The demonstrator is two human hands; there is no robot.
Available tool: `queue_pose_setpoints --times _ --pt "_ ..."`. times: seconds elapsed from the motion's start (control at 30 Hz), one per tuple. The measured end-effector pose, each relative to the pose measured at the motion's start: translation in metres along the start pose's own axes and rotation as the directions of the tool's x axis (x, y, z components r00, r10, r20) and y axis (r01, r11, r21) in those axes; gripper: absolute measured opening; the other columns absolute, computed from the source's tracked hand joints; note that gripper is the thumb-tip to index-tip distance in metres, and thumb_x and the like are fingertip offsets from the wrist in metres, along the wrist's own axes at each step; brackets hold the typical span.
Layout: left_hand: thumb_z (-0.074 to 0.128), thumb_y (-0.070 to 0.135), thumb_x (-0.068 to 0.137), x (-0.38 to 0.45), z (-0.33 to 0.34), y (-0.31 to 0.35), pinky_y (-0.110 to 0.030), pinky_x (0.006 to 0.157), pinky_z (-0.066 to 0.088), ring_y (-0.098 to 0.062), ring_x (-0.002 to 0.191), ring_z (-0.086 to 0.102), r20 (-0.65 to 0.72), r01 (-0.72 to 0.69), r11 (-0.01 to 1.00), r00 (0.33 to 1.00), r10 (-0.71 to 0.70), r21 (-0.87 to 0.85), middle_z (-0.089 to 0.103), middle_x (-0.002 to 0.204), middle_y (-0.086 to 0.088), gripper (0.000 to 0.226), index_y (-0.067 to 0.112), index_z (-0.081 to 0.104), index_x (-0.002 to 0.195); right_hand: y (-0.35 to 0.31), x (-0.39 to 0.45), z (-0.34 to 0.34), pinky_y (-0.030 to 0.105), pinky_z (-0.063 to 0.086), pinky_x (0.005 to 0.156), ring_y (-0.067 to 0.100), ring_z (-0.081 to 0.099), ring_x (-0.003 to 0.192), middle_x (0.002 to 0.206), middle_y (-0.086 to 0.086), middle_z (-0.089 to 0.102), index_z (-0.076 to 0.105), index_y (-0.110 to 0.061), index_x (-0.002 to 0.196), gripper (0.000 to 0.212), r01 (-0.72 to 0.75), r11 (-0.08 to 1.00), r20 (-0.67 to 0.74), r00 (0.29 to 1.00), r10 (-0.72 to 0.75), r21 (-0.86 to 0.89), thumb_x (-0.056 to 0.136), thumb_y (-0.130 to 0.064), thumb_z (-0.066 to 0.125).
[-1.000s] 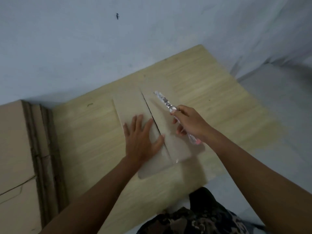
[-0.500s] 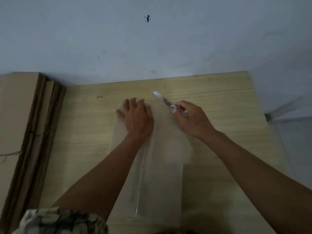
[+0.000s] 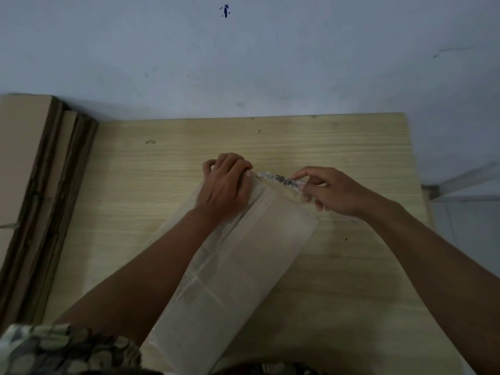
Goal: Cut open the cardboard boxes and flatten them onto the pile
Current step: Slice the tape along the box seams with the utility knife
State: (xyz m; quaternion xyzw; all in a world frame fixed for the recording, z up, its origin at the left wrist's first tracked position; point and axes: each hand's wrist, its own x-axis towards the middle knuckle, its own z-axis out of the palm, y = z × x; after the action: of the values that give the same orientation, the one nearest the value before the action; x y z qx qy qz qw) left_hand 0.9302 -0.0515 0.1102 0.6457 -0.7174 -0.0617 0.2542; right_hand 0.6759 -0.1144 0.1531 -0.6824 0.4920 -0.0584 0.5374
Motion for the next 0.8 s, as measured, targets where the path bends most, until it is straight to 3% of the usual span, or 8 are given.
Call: queue_pose_setpoints --times 0.3,0.47,0.67,0.8 --pt "0.046 0.023 0.096 0.0000 0.0004 0.0089 -0.042 0.090 0.031 -0.016 0.099 0.049 0.047 -0.016 0.998 0.999 0.019 -0.053 0.056 0.098 0.002 0.018 0.014 0.061 0.094 -0.0015 -0.0044 -0.0047 0.029 0.049 0.061 0.003 0.053 0.046 0.078 0.000 0.071 0.071 -0.033 0.116 0.023 0.047 0.996 -0.103 0.993 -0.054 -0.071 0.099 -0.022 0.060" --pt "0.046 0.018 0.096 -0.0017 -0.0016 0.0097 -0.042 0.089 0.031 -0.016 0.094 0.047 0.061 -0.032 0.996 0.997 0.037 -0.087 0.053 0.095 0.003 0.012 0.015 0.057 0.092 -0.0006 -0.0060 -0.0005 0.032 0.051 0.061 0.004 0.053 0.045 0.078 0.001 0.072 0.072 -0.030 0.116 0.025 0.045 0.995 -0.054 0.997 -0.049 -0.088 0.098 -0.019 0.060" --pt "0.047 0.015 0.096 -0.0045 -0.0052 0.0073 -0.039 0.088 0.030 -0.016 0.094 0.048 0.087 -0.063 0.994 0.994 0.071 -0.093 0.053 0.096 0.004 0.010 0.015 0.057 0.093 0.0049 -0.0084 0.0005 0.026 0.047 0.058 0.001 0.052 0.044 0.078 0.002 0.072 0.070 -0.035 0.112 0.023 0.026 0.997 -0.085 0.996 -0.032 -0.070 0.099 -0.020 0.060" --pt "0.047 0.015 0.096 -0.0057 -0.0065 0.0061 -0.042 0.088 0.032 -0.016 0.093 0.049 0.099 -0.084 0.992 0.991 0.093 -0.091 0.054 0.096 0.004 0.010 0.014 0.057 0.093 0.0039 -0.0103 0.0021 0.028 0.048 0.055 0.005 0.051 0.043 0.072 0.001 0.071 0.073 -0.029 0.113 0.024 0.029 0.999 -0.016 0.999 -0.030 -0.043 0.097 -0.016 0.061"
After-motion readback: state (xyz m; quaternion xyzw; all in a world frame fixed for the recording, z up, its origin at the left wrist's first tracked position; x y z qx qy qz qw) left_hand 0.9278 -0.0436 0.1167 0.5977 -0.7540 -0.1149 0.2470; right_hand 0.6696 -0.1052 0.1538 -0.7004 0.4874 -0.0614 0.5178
